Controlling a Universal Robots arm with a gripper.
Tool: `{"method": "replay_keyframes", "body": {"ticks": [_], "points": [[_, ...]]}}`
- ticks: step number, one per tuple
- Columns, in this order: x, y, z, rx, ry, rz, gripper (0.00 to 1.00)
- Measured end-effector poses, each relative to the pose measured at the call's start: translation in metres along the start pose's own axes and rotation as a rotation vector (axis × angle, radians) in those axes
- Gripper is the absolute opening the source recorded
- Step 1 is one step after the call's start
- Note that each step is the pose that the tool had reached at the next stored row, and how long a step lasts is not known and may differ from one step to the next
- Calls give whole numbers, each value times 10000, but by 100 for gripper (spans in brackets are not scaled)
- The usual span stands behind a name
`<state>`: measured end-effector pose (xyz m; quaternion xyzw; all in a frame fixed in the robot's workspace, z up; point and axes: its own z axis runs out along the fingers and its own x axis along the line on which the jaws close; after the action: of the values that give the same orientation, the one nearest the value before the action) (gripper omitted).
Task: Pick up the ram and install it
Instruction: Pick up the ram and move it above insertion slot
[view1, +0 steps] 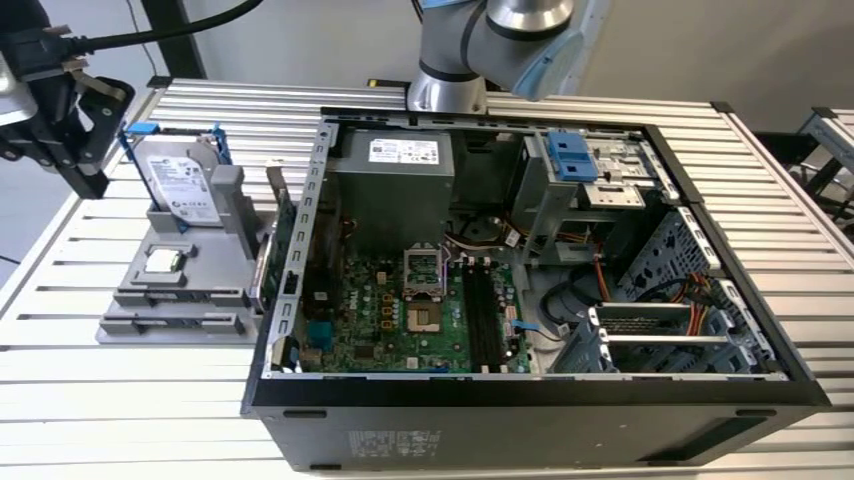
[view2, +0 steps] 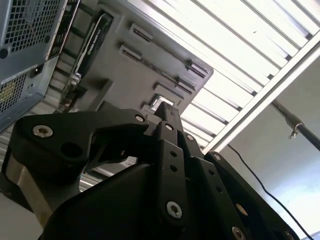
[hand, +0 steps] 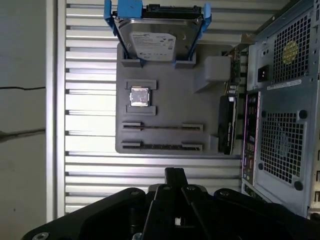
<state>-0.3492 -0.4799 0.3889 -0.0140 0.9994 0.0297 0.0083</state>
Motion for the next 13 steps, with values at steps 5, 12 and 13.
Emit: {"method": "replay_keyframes", "body": {"ticks": [5,12,13], "points": [[0,2,0,-11,39,-659,0],[0,2,0,-33,112,-1885,0],[0,2,0,-36,122,-2053,0]]}}
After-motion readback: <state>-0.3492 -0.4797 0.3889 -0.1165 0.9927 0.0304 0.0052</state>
